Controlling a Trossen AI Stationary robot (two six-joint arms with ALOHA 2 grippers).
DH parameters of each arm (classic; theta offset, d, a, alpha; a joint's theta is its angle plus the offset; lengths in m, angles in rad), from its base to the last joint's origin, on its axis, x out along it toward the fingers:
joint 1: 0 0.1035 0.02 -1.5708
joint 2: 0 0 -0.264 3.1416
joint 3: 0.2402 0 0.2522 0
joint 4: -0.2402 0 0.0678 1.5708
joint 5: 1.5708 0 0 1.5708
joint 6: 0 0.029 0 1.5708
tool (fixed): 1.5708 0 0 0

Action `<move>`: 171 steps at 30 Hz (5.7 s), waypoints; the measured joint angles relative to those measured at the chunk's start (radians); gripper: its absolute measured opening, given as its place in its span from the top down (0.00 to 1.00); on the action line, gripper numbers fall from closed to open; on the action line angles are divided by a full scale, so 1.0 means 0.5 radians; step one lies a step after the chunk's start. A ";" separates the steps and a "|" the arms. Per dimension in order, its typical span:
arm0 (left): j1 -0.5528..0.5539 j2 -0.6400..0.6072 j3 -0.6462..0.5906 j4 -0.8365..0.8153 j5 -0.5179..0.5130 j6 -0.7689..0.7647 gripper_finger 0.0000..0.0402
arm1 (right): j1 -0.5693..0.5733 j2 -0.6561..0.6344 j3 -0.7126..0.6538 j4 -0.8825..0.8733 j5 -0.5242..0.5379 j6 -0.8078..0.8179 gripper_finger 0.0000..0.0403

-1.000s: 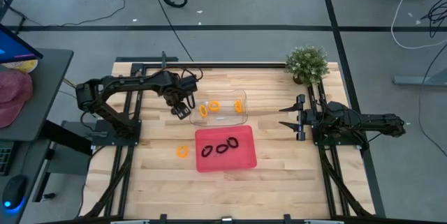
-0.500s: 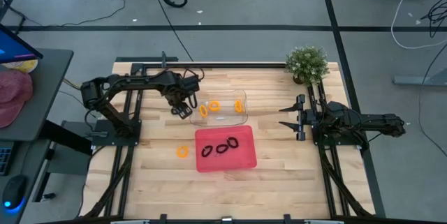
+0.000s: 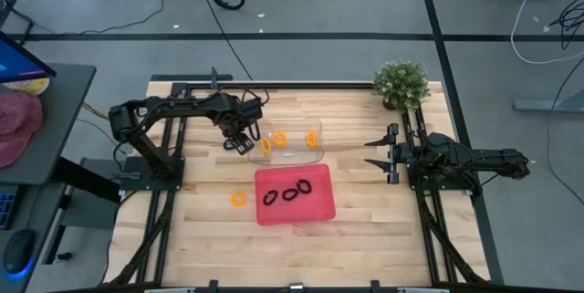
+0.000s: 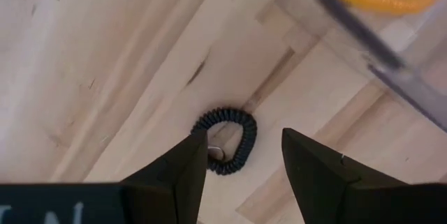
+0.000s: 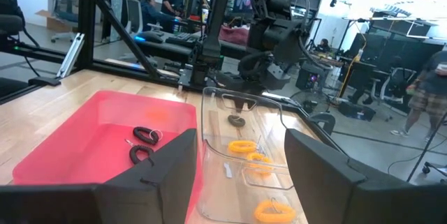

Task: Sort spring keychains
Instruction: Put the black spring keychain into the red bin

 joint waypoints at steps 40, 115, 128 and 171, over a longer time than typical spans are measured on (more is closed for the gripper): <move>-0.002 0.015 -0.002 -0.140 -0.003 0.297 0.53 | 0.000 0.000 0.000 0.000 0.000 0.000 0.45; -0.008 0.152 -0.271 0.268 0.001 0.310 0.53 | 0.000 0.000 0.000 0.001 0.000 0.000 0.45; -0.013 0.150 -0.269 0.236 0.080 0.247 0.53 | 0.000 0.000 0.000 0.001 0.001 0.000 0.45; -0.024 -0.209 -0.268 0.279 0.075 0.000 0.53 | 0.000 0.000 0.000 0.000 0.000 0.000 0.45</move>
